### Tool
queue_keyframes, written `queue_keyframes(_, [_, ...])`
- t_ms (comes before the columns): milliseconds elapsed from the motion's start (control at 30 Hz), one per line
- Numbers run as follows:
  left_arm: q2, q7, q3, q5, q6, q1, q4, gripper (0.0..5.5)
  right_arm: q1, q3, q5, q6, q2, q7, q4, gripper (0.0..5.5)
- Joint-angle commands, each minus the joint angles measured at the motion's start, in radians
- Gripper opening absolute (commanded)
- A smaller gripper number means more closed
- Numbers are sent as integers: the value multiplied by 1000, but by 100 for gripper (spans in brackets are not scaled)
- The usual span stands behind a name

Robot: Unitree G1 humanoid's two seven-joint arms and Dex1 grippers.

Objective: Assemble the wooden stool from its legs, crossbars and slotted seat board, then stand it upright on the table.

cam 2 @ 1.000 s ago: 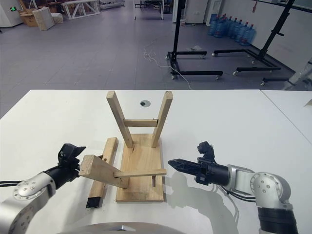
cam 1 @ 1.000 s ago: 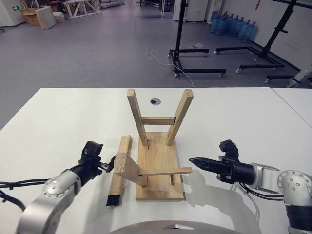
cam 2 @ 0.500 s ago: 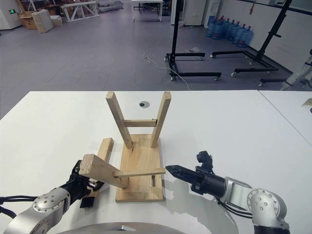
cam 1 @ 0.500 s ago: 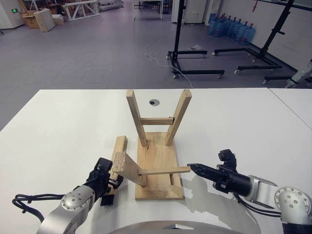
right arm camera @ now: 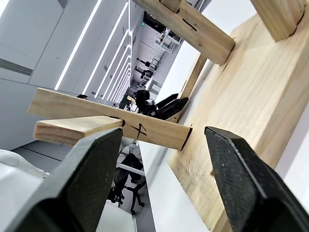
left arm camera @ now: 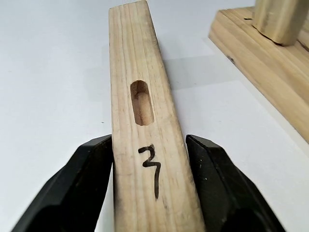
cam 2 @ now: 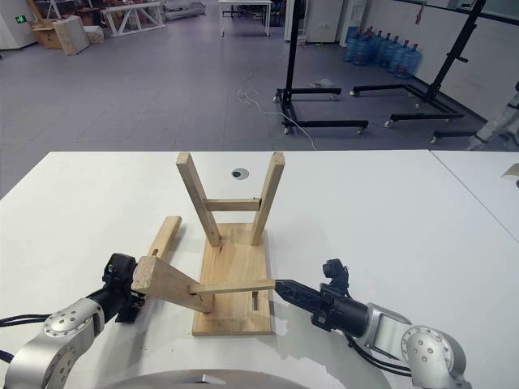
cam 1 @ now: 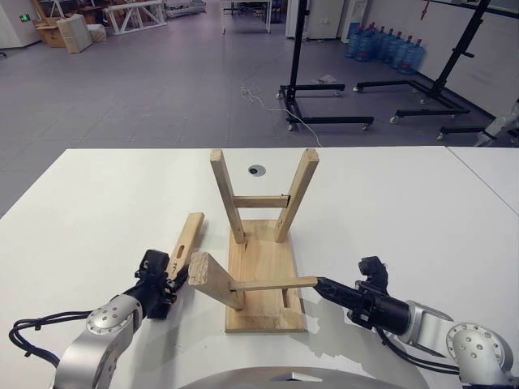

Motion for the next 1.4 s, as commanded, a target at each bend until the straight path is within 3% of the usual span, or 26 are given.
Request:
queue_keyframes(33, [79,-128,82,-4,-107,62,115,220,-68,-19,-22,-63,9,17,38,313])
queue_keyframes(133, [113,-282,300,-218,-192,-28,79,206,-149,-37,20,-100,27,7,11,313])
queue_keyframes(267, [213,-416,499,-616,-109,-268,13,205,-275,-28,68,-149,58,14,-77,313])
queue_keyframes(467, [342,-546,397,-993,128,-521,-22,205,-489,76,26,-269,155,-8,-185,313])
queue_keyframes(800, [343,-654,238,-972,231,-643,43,205,-649,231,-11,-372,356,-81,-127,313])
queue_keyframes(1133, [320,-686,168,-931,224,-682,-5,205,-674,286,-54,-412,464,-119,-41,313])
queue_keyframes(1300, [310,-686,177,-941,225,-693,15,205,-675,296,-55,-405,451,-86,-32,228])
queue_keyframes(1400, [307,-685,183,-947,228,-693,17,205,-676,291,-51,-401,441,-72,-27,221])
